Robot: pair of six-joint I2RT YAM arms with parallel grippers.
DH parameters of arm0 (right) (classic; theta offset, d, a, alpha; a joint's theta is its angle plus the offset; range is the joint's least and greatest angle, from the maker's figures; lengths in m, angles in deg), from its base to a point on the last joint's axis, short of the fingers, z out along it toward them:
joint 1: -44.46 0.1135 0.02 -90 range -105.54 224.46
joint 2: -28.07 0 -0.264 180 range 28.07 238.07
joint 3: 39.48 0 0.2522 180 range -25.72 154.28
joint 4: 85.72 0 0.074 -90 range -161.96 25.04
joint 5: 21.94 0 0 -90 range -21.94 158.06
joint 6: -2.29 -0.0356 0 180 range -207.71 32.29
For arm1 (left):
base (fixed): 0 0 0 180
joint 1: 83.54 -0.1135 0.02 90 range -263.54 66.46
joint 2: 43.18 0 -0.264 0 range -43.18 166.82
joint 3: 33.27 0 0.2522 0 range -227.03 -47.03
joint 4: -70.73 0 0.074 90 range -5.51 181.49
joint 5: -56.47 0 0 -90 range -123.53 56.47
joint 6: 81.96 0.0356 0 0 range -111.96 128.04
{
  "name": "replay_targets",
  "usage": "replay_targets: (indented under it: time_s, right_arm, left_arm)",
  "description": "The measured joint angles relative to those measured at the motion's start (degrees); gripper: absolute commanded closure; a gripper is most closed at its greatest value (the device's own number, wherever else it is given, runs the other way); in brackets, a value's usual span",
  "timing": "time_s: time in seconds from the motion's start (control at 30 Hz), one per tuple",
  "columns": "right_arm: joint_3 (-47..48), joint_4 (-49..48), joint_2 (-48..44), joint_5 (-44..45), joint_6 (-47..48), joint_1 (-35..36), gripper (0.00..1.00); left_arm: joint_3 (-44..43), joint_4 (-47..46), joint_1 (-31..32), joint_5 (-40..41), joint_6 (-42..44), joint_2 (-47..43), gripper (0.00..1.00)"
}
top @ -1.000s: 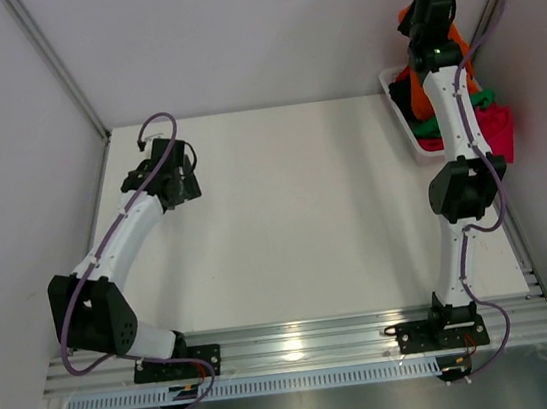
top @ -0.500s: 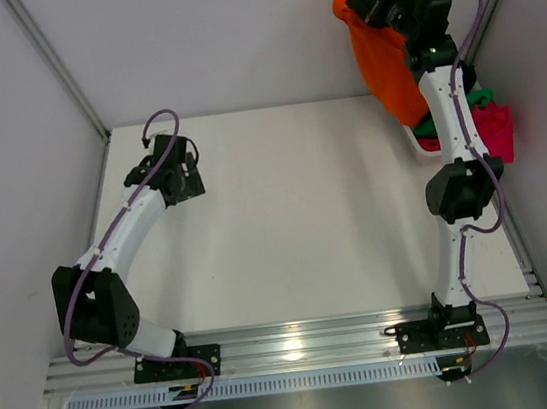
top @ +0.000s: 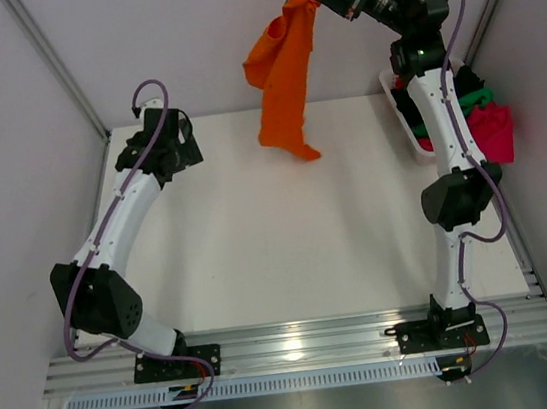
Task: Fold and stack the t-shirts
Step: Grab the tshirt from the pile, then move the tshirt to the center of the board
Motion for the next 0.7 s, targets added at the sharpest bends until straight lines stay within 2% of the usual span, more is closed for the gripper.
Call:
replay_targets:
  time_s: [0.17,0.47,0.7]
  right_arm:
    - [-7.72,-3.37,-6.34,-1.79,-3.65,2.89,1.0]
    - [-21.18,-2.34,-19.45,-2.69,-4.37,11.61,1.0]
    - [-42.42,-10.08,-27.87,-1.27,-11.93,18.23,1.0]
  left_arm:
    - [-3.3,-0.72,0.0,0.07,0.5,1.29,0.06]
    - [-7.41,-0.76,0.0,1.14,1.53,3.65,0.05]
    - [-11.26,-0.74,0.0,1.2,1.97,5.86,0.05]
